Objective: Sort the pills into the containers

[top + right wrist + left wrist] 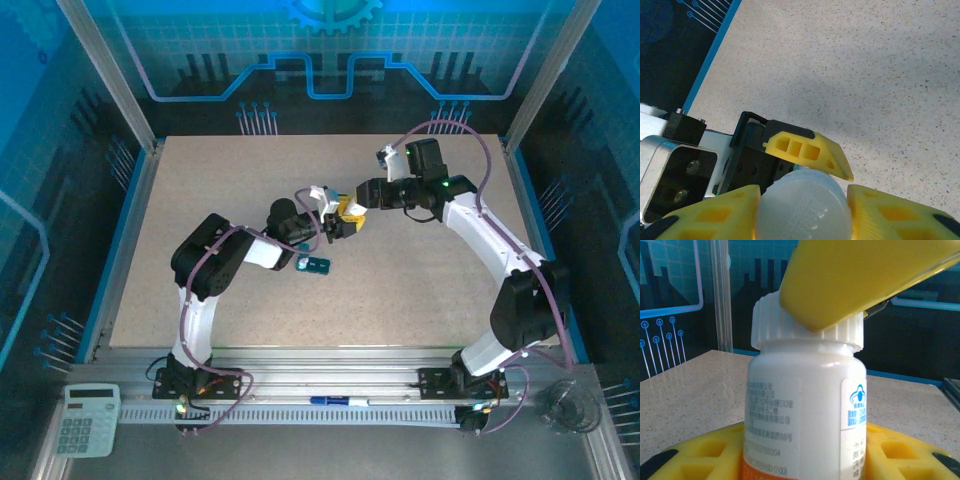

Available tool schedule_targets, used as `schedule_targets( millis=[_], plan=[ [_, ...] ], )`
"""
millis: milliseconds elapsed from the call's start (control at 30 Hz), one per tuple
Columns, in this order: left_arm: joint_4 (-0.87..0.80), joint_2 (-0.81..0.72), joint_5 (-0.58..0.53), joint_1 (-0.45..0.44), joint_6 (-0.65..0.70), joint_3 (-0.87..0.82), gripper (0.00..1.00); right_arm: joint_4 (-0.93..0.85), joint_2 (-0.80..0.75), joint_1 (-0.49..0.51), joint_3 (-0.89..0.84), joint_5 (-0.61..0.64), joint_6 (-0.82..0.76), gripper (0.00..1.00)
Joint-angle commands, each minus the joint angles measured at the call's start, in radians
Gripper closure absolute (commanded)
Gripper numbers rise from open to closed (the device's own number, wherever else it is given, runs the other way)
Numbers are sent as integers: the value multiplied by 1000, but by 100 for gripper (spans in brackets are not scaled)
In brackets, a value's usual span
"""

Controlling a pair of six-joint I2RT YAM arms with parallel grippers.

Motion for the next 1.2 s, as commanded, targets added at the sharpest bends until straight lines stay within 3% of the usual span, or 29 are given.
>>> schedule_targets(
  millis=[0, 200, 367, 667, 767, 933, 967, 1000, 1167],
  plan=[
    [43, -47, -1, -2, 6, 3, 100, -29, 14, 16, 26, -7, 7, 56],
    [43, -44, -1, -2, 4, 8, 100, -52, 11, 57, 39, 27, 144, 69],
    [42, -42, -1, -2, 2, 13, 100, -80, 15, 103, 56, 120, 154, 69],
    [43, -35, -7, -1, 4, 13, 97, -26, -5, 73, 27, 172, 143, 69],
    [40, -31, -23, -2, 11, 11, 87, 17, -16, 51, 4, 191, 161, 69],
    [2, -43, -50, -4, 35, -1, 59, 75, -28, 5, -26, 204, 191, 70],
    [-3, -47, -54, -3, 40, -4, 25, 80, -28, -1, -28, 204, 192, 70],
    [-13, -53, -59, -3, 47, -7, 1, 87, -28, -10, -32, 206, 194, 70],
    [-22, -69, -78, -3, 68, -20, 1, 106, -33, -62, -49, 205, 198, 70]
  ],
)
